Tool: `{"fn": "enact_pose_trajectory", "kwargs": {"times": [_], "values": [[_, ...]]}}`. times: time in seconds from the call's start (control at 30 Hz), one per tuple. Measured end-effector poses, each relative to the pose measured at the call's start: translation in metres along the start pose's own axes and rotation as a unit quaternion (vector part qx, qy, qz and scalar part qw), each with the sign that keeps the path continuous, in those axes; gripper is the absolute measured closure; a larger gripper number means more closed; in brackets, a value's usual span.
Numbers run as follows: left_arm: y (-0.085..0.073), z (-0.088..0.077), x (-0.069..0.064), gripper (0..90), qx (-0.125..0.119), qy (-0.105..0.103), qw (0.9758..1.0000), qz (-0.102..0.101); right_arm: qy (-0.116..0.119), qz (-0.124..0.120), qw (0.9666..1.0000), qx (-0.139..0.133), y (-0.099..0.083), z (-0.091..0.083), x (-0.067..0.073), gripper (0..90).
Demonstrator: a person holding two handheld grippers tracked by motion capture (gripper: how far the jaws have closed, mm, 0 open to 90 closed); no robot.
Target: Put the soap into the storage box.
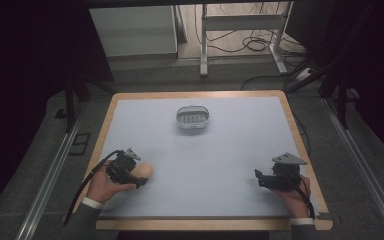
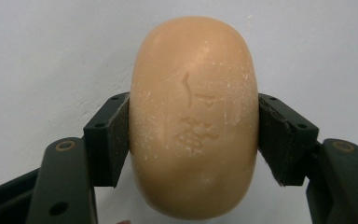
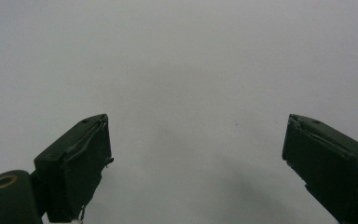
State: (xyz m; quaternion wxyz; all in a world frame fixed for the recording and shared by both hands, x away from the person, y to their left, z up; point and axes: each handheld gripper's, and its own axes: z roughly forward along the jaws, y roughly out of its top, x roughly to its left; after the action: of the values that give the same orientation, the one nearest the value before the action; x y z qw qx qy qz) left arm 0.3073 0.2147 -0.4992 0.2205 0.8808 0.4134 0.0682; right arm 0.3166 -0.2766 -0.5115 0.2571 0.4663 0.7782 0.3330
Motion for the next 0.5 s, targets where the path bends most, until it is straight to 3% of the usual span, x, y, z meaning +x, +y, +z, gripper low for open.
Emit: {"fn": "enact_pose_trajectory", "kwargs": {"times": [0.5], "values": [[0.016,0.001,0.001,32.7,0.004,-0.009,0.9999,0.012,-0.002,0.001,1.0000,0.002,-0.001,0.001,-0.001,7.8]]}}
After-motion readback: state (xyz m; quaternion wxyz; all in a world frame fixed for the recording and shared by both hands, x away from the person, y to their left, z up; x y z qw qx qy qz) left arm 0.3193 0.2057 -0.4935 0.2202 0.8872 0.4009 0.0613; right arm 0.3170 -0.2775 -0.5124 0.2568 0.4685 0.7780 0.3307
